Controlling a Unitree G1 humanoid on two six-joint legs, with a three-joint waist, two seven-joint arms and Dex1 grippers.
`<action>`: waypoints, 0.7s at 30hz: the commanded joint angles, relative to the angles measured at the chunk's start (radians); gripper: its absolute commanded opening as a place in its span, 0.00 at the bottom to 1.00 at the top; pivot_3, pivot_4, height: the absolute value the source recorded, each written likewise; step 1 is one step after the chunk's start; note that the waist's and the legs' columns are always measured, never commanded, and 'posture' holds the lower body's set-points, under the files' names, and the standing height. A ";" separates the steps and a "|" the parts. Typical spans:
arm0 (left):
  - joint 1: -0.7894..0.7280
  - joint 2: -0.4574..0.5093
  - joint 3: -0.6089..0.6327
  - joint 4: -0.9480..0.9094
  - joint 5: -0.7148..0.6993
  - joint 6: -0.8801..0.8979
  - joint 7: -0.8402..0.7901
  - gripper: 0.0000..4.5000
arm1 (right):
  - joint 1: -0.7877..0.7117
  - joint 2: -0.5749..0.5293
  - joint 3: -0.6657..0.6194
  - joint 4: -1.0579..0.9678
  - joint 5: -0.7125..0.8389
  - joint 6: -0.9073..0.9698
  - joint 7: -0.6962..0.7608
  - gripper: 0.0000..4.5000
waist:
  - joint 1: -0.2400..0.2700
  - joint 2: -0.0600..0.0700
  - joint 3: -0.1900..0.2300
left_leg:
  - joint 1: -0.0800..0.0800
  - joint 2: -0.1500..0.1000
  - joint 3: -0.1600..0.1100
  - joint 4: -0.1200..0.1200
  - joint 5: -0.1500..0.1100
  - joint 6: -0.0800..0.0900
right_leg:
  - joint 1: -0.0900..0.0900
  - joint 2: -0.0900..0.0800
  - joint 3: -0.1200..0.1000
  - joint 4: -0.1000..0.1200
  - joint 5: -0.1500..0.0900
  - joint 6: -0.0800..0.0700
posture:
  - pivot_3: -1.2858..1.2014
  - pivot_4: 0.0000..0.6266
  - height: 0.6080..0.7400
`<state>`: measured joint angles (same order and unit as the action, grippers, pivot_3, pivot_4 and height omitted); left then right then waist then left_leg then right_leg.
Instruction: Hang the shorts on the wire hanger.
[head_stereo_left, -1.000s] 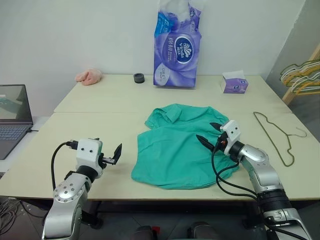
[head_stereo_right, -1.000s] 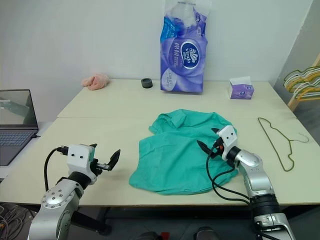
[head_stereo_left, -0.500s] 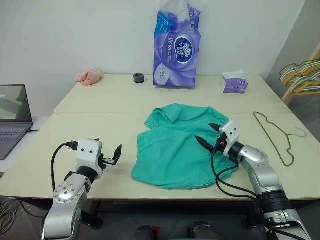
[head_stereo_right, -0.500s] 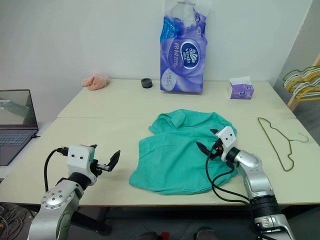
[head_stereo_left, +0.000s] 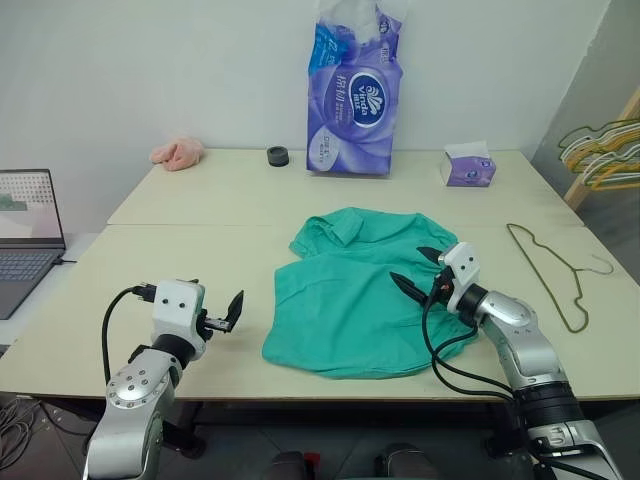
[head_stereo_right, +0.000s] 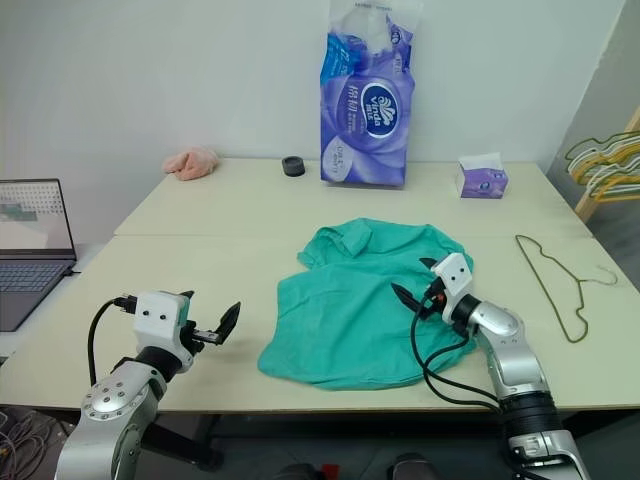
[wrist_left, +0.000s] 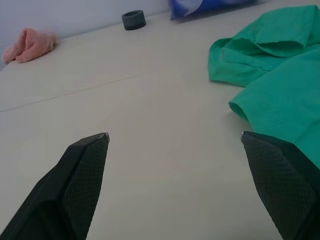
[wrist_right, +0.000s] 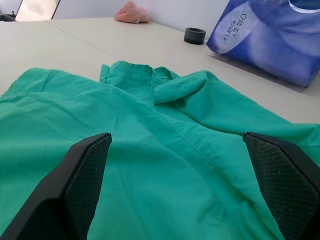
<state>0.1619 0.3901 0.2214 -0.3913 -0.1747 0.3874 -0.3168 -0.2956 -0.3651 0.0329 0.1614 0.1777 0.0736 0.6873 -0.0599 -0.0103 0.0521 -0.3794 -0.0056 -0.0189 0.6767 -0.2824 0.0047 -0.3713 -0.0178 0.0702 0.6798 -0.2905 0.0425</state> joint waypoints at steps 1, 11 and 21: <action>-0.007 0.011 -0.005 -0.043 0.005 -0.003 -0.002 0.99 | -0.010 -0.011 -0.005 -0.043 0.007 -0.011 0.010 1.00 | 0.000 0.000 0.000 | 0.000 0.000 0.000 0.000 0.000 0.000 | 0.000 0.000 0.000 0.000 0.000 0.000 | 0.49 0.04 1.00; -0.030 0.045 -0.010 -0.028 -0.018 -0.012 -0.068 0.99 | 0.026 -0.099 0.042 -0.152 0.015 -0.002 0.135 1.00 | -0.002 0.000 0.000 | 0.000 0.000 0.000 0.000 0.000 0.000 | 0.000 0.000 0.000 0.000 0.000 0.000 | 0.47 0.04 1.00; -0.037 0.106 -0.073 -0.031 -0.028 -0.009 -0.169 0.99 | 0.092 -0.272 0.078 -0.289 0.008 -0.006 0.316 1.00 | -0.022 -0.002 0.005 | 0.000 0.000 0.001 0.000 0.000 0.000 | 0.000 0.000 0.000 -0.001 -0.001 0.000 | 0.46 0.05 1.00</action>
<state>0.1439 0.4826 0.1521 -0.3923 -0.2149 0.3912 -0.4853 -0.2043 -0.6222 0.1133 -0.0908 0.1793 0.0923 0.9760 -0.0821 -0.0121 0.0573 -0.3794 -0.0054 -0.0181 0.6767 -0.2824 0.0048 -0.3712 -0.0182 0.0700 0.6784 -0.2911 0.0424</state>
